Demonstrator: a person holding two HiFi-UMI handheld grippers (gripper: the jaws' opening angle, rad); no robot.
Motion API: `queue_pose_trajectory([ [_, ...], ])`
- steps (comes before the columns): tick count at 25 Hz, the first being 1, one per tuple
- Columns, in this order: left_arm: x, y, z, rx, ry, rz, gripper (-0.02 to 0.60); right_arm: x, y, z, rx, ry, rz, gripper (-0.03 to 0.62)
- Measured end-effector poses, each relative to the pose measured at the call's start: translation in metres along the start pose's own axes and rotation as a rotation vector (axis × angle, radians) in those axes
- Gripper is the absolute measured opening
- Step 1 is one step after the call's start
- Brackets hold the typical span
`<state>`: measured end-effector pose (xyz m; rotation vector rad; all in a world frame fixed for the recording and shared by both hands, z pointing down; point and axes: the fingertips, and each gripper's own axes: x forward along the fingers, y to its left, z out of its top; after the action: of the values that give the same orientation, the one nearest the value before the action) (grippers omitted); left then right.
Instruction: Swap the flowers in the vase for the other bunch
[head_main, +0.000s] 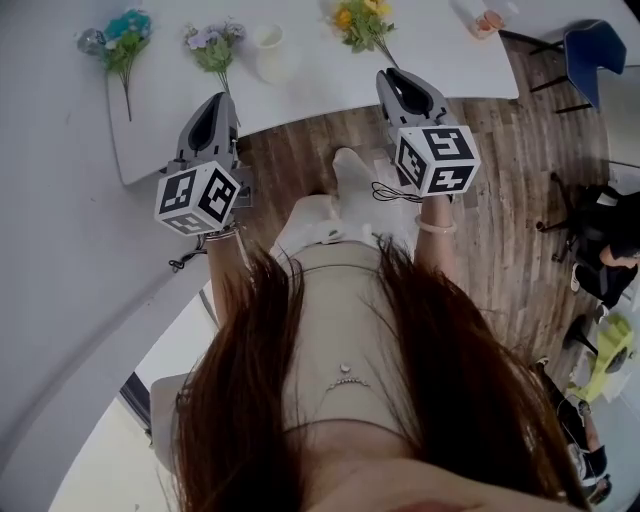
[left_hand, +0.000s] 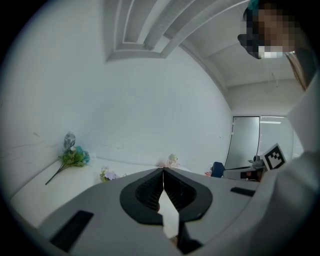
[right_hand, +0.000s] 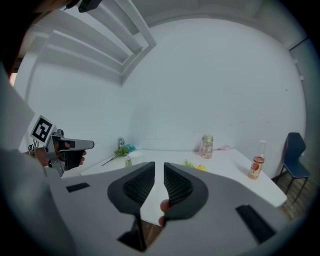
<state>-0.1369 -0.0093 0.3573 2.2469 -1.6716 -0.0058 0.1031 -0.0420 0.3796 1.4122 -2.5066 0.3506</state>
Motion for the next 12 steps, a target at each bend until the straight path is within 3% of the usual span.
queue_pose_trajectory([
  [12,0.056,0.01,0.001,-0.044,-0.004,0.092,0.005,0.049,-0.073,-0.024,0.017,0.133,0.015,0.094],
])
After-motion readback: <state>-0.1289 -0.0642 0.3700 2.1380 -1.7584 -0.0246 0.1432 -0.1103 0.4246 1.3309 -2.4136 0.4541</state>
